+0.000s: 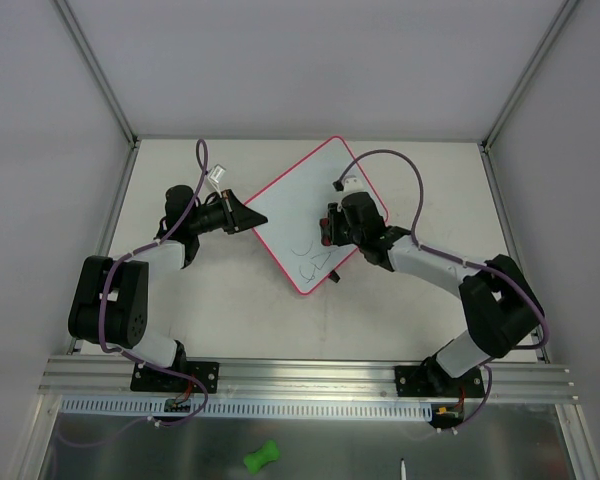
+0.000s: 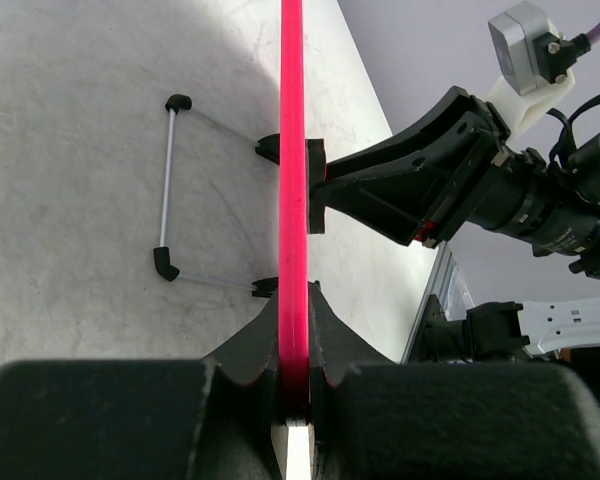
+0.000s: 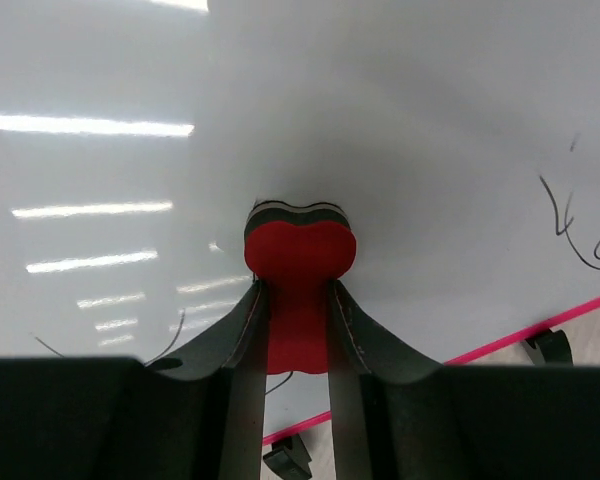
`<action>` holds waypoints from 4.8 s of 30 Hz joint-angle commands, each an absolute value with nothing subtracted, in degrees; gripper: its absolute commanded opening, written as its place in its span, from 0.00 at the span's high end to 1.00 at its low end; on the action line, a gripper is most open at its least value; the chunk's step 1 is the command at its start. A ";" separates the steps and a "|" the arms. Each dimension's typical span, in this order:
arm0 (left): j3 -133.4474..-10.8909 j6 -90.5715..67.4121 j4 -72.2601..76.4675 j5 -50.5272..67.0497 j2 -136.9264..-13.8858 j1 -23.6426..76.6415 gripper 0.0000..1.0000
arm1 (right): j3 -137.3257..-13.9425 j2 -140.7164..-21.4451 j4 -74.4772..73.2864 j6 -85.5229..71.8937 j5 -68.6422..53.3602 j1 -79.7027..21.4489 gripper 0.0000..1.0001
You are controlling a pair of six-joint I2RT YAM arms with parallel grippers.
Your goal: Erase the whiteboard
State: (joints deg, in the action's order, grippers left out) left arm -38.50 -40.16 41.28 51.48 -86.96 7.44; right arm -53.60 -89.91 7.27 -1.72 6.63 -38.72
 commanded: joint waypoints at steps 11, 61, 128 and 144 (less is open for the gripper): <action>-37.62 -37.00 43.42 54.05 -84.64 7.91 1.00 | -51.15 -92.11 9.05 3.67 7.73 -48.76 1.00; -37.97 -36.39 40.69 52.91 -84.20 7.82 1.00 | -43.41 -88.06 10.99 -8.88 2.37 -42.79 1.00; -37.97 -36.39 40.52 53.17 -83.58 7.82 1.00 | -53.26 -91.84 5.98 -40.62 -5.89 -28.74 1.00; -38.06 -36.74 40.60 52.91 -83.67 7.91 1.00 | -42.99 -86.93 4.83 -38.67 -0.44 -37.35 1.00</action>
